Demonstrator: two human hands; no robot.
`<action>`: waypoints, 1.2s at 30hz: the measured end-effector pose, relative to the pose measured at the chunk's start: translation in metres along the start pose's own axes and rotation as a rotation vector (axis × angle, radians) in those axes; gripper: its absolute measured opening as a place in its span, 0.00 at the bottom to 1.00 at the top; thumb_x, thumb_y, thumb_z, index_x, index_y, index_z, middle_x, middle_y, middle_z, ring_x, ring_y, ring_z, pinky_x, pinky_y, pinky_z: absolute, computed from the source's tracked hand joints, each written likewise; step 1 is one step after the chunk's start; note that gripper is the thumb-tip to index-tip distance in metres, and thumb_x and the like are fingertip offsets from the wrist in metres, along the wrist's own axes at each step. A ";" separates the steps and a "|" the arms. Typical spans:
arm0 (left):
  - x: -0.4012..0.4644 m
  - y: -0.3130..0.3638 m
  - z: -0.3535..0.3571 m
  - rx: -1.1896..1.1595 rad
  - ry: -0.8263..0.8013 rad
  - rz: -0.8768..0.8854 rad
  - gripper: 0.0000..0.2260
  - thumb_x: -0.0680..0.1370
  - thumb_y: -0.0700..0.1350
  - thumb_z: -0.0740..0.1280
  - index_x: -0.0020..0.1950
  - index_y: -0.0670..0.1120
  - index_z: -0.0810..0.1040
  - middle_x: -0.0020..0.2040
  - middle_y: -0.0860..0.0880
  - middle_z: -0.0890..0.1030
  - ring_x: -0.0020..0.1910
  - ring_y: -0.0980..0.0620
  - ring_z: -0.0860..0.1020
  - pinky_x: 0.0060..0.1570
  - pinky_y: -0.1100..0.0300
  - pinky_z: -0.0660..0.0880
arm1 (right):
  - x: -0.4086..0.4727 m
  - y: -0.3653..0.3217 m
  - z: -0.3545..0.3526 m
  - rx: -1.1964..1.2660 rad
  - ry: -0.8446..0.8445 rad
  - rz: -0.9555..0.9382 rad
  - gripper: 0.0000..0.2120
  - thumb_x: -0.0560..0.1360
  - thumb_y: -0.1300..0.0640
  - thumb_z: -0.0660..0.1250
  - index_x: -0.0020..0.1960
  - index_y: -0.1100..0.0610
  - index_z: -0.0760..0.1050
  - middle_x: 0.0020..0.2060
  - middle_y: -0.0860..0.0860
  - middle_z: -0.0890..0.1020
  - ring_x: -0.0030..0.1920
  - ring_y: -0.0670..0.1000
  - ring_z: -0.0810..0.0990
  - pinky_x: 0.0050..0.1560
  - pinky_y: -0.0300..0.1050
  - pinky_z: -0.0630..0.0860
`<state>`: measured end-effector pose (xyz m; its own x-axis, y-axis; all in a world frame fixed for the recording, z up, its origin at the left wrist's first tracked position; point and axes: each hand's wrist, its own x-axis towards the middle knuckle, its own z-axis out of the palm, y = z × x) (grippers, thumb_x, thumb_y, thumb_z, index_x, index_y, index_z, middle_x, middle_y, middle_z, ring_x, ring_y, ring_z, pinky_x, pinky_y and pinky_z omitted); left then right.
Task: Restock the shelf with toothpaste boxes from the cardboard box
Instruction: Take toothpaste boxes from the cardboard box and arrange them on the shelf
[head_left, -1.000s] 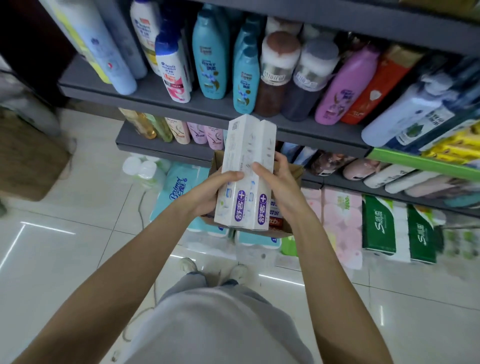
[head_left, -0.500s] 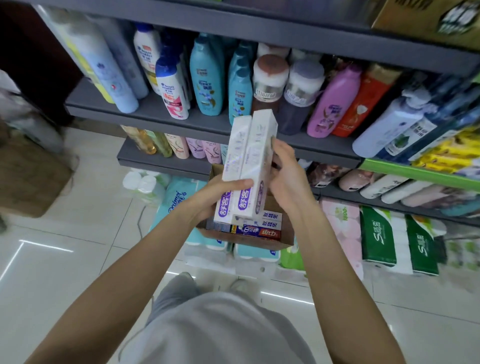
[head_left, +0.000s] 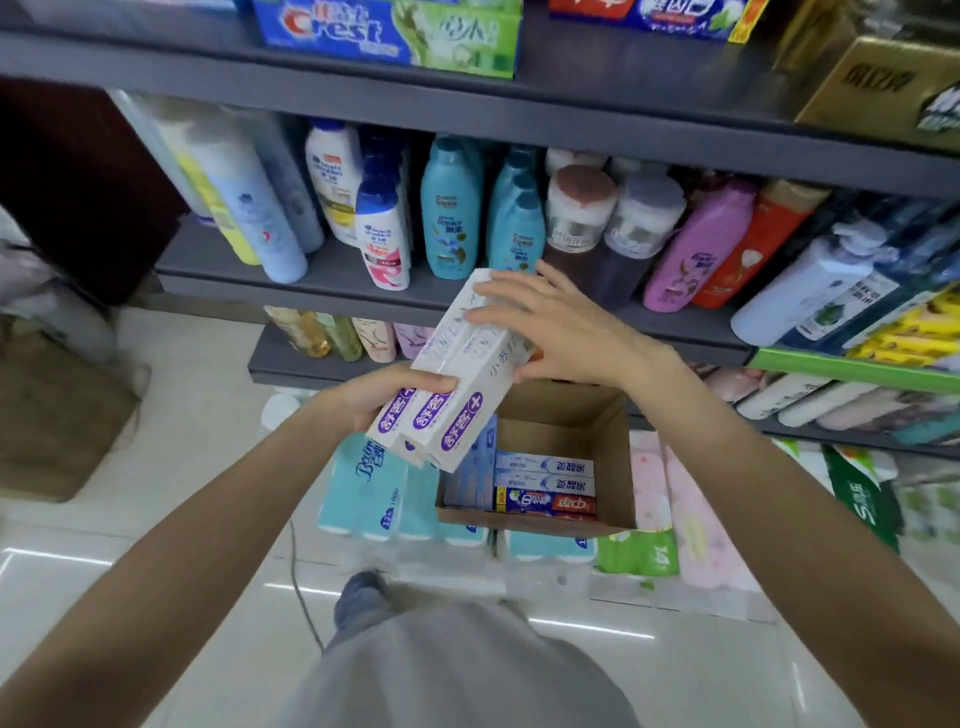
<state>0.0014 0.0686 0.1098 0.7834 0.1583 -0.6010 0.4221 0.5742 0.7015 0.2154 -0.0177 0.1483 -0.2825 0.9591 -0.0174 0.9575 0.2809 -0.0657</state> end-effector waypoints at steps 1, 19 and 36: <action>-0.007 0.003 -0.011 0.012 0.010 -0.015 0.42 0.41 0.51 0.84 0.51 0.42 0.76 0.39 0.44 0.85 0.34 0.49 0.83 0.33 0.58 0.80 | 0.012 -0.006 0.000 -0.035 -0.017 -0.019 0.38 0.68 0.49 0.74 0.74 0.46 0.61 0.75 0.50 0.59 0.76 0.52 0.51 0.74 0.55 0.41; -0.132 0.081 -0.152 0.449 0.439 0.380 0.28 0.66 0.61 0.73 0.63 0.61 0.70 0.58 0.55 0.80 0.52 0.52 0.80 0.59 0.52 0.74 | 0.109 -0.058 -0.039 0.142 0.426 0.144 0.31 0.64 0.35 0.63 0.65 0.44 0.64 0.56 0.47 0.79 0.56 0.52 0.78 0.55 0.53 0.75; -0.031 0.108 0.062 1.265 0.472 0.567 0.27 0.68 0.69 0.60 0.65 0.69 0.57 0.64 0.63 0.70 0.60 0.58 0.72 0.58 0.59 0.69 | -0.138 0.050 -0.089 0.533 0.499 0.398 0.17 0.76 0.40 0.60 0.64 0.33 0.66 0.60 0.39 0.75 0.59 0.42 0.73 0.57 0.41 0.69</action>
<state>0.0507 0.0757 0.2281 0.8637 0.5033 -0.0279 0.4196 -0.6871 0.5931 0.3076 -0.1326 0.2363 0.2509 0.9214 0.2968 0.7889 -0.0169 -0.6143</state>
